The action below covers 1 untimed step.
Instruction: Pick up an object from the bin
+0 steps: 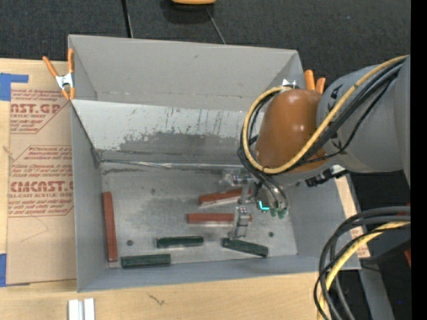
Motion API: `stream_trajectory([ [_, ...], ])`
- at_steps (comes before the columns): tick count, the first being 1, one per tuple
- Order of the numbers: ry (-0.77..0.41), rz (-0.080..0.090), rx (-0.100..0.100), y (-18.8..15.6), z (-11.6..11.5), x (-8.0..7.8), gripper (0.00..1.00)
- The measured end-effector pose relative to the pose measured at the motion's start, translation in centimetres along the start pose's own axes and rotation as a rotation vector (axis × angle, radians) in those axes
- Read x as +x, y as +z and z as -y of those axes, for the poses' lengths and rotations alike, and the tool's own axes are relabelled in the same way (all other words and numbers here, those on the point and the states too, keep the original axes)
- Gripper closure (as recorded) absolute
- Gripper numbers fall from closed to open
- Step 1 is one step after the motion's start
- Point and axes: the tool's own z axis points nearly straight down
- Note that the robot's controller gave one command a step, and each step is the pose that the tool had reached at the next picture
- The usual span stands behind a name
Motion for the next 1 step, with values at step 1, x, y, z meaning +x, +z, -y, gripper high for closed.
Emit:
stream_trajectory([
  [1,0.000,0.007,0.000,-0.34,0.00,-0.20,0.00],
])
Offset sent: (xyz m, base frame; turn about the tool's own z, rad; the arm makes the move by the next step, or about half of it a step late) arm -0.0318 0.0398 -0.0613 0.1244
